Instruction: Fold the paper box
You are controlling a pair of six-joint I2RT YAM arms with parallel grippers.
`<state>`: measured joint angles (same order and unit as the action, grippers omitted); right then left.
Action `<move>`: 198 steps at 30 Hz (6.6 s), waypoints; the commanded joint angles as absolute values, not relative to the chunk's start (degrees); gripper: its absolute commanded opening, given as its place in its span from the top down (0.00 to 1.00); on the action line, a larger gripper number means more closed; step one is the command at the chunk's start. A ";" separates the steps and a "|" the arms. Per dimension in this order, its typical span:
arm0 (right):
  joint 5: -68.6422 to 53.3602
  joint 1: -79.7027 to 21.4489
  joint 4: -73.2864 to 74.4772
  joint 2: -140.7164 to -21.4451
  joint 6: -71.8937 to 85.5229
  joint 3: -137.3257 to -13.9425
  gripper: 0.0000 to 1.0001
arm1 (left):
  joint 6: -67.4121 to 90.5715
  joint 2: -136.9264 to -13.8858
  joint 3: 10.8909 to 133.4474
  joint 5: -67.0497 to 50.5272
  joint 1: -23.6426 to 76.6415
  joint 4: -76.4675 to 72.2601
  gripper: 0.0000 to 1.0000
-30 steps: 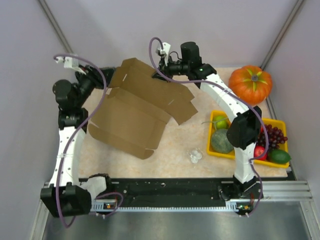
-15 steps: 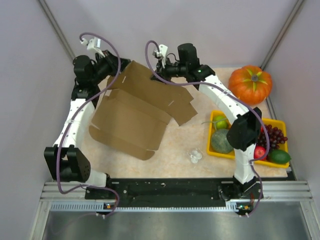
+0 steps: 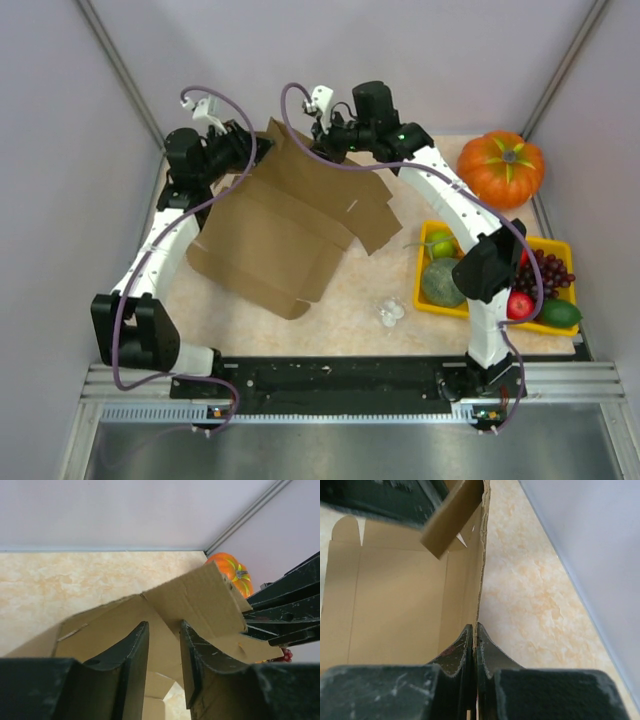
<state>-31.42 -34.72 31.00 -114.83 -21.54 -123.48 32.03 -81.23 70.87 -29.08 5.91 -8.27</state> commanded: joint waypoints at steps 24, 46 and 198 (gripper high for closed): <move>-16.62 -37.61 40.69 -120.49 -37.61 -128.23 1.00 | 21.54 -77.86 56.51 -28.66 -4.13 -10.91 0.31; 21.52 -51.58 -22.25 -110.48 -62.28 -79.75 1.00 | 28.21 -70.24 42.72 -18.90 -5.10 -14.69 0.38; 7.82 -40.34 -51.85 -100.90 96.60 -46.14 1.00 | 31.03 -68.97 41.28 -20.89 -14.85 -4.13 0.58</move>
<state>10.02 -40.71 -47.24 -100.05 99.18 -47.48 31.42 -59.59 37.39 -12.45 -14.66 -3.03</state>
